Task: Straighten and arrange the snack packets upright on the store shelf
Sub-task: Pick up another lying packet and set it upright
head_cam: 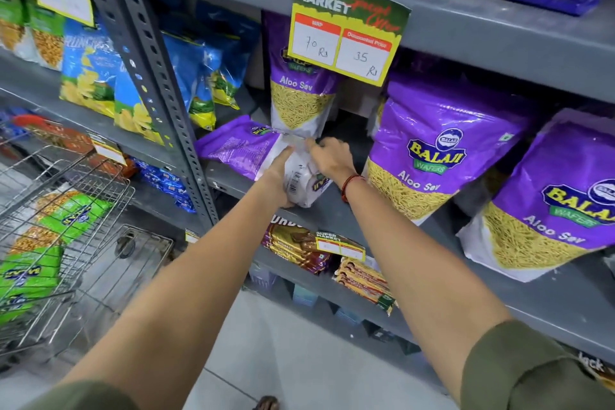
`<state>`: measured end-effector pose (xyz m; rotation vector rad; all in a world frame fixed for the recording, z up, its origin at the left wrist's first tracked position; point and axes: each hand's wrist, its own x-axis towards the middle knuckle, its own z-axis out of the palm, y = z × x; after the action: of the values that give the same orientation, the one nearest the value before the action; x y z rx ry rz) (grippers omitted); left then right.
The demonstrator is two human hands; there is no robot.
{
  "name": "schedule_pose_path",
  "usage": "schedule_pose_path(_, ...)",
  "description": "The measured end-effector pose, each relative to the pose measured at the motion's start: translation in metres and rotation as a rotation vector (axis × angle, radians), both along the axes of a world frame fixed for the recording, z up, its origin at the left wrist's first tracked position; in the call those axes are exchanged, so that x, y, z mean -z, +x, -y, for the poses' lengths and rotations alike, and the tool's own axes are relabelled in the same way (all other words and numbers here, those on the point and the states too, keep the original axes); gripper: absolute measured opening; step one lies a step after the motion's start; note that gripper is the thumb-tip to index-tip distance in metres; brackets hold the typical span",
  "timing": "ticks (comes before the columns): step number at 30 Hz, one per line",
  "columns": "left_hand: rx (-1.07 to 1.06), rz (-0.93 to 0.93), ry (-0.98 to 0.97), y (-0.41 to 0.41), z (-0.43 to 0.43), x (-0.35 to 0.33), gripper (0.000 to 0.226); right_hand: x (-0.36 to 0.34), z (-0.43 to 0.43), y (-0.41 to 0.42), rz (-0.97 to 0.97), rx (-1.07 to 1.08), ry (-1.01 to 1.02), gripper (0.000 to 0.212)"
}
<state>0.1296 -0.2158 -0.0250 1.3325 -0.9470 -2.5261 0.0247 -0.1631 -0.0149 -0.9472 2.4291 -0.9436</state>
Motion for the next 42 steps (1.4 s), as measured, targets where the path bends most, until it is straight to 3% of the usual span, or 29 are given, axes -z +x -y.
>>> schedule_pose_path(1, 0.003, -0.033, -0.023, 0.002, 0.0, 0.0, 0.057, -0.007, 0.001, 0.006, -0.02, -0.005, -0.025, 0.052)
schedule_pose_path(5, 0.058, -0.11, 0.044, 0.021, 0.011, 0.004, 0.062, -0.039, 0.015, 0.023, -0.148, -0.018, -0.063, 0.045)
schedule_pose_path(7, 0.082, -0.083, -0.013, 0.031, 0.02, 0.008, 0.053, -0.05, 0.02, 0.017, -0.148, 0.009, -0.045, 0.041)
schedule_pose_path(9, 0.113, -0.075, -0.049, 0.04, 0.026, 0.015, 0.044, -0.05, 0.017, 0.004, -0.082, 0.075, -0.001, 0.059)
schedule_pose_path(11, 0.147, -0.063, -0.068, 0.051, 0.026, 0.018, 0.039, -0.041, 0.009, -0.004, 0.106, 0.047, 0.087, 0.065)
schedule_pose_path(14, 0.2, -0.056, -0.122, 0.065, 0.028, 0.019, 0.029, -0.017, 0.003, 0.003, 0.814, -0.189, 0.069, 0.047)
schedule_pose_path(15, 0.219, -0.054, -0.141, 0.069, 0.03, 0.02, 0.03, -0.011, 0.003, 0.008, 0.97, -0.241, 0.039, 0.04)
schedule_pose_path(17, 0.253, -0.048, -0.182, 0.077, 0.033, 0.023, 0.03, -0.002, 0.001, 0.016, 1.066, -0.271, 0.04, 0.03)
schedule_pose_path(20, 0.261, -0.064, -0.208, 0.083, 0.039, 0.022, 0.036, 0.005, -0.001, 0.024, 1.06, -0.273, -0.01, 0.022)
schedule_pose_path(22, 0.264, -0.06, -0.247, 0.084, 0.045, 0.018, 0.053, 0.008, -0.002, 0.024, 1.001, -0.257, -0.11, 0.017)
schedule_pose_path(28, 0.283, -0.049, -0.433, 0.089, 0.067, 0.005, 0.061, 0.014, -0.013, 0.025, 0.824, -0.252, -0.338, 0.025)
schedule_pose_path(31, 0.254, -0.059, -0.589, 0.089, 0.079, -0.002, 0.075, 0.011, -0.012, 0.025, 0.754, -0.303, -0.422, 0.031)
schedule_pose_path(35, 0.174, -0.135, -0.712, 0.074, 0.093, -0.012, 0.073, -0.006, -0.003, 0.016, 0.635, -0.291, -0.528, 0.043)
schedule_pose_path(39, 0.186, -0.25, -0.837, 0.051, 0.104, -0.035, 0.048, -0.024, 0.009, 0.002, 0.541, -0.205, -0.599, 0.045)
schedule_pose_path(42, 0.132, -0.26, -0.906, 0.038, 0.11, -0.049, 0.047, -0.033, 0.017, -0.006, 0.501, -0.108, -0.67, 0.045)
